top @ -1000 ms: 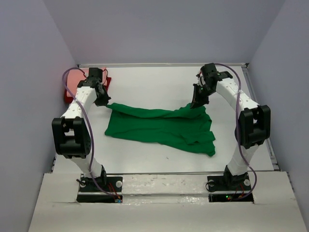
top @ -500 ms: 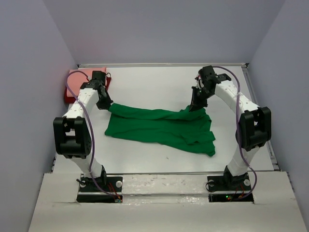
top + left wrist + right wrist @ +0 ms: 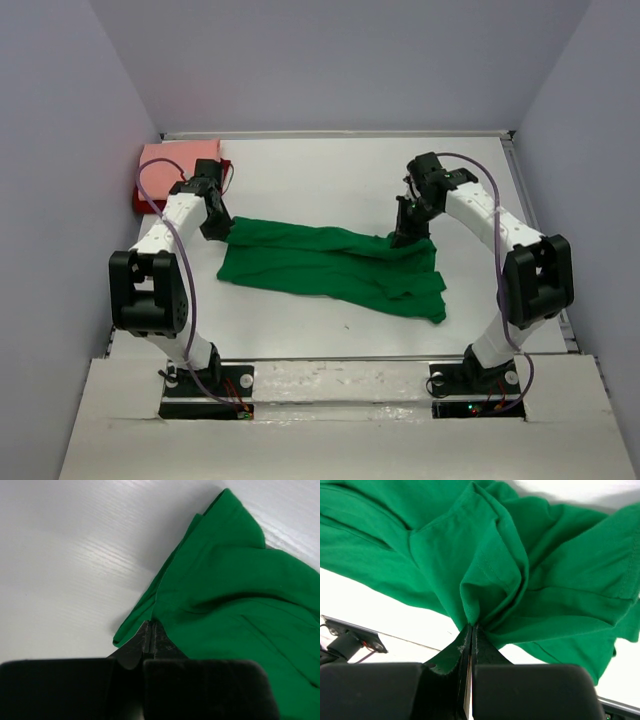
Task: Fold and stack the t-shirts
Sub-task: Fold the other side of the tshirt into a rectangle
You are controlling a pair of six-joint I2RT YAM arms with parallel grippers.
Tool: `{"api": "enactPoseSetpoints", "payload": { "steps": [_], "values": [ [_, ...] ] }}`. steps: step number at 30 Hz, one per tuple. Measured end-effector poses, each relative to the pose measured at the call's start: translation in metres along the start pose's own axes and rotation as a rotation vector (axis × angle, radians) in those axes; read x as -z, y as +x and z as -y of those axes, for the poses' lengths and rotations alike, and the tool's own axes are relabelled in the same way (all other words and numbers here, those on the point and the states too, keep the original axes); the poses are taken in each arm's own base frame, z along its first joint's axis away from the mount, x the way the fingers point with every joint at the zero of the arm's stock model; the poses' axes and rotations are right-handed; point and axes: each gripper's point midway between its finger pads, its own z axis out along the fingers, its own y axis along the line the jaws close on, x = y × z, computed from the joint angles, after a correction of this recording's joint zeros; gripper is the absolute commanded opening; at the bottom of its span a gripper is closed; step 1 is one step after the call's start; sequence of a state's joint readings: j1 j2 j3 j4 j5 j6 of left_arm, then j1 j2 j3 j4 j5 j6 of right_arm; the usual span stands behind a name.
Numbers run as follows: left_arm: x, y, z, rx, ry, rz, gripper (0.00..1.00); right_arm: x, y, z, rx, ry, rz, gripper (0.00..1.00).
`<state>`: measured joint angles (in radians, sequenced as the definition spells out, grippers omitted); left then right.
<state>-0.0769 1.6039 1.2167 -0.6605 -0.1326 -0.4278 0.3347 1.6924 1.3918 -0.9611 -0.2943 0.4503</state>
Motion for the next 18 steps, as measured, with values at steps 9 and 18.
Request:
{"api": "enactPoseSetpoints", "payload": {
  "steps": [9,18],
  "values": [
    [-0.014,0.029,-0.019,0.023,-0.079,-0.061,0.01,0.002,0.021,0.014,-0.040,0.044,-0.002,0.16],
    [-0.014,0.028,-0.022,0.035,-0.099,-0.055,0.13,-0.006,0.032,0.024,-0.072,0.079,-0.027,0.58]
  ]
}}
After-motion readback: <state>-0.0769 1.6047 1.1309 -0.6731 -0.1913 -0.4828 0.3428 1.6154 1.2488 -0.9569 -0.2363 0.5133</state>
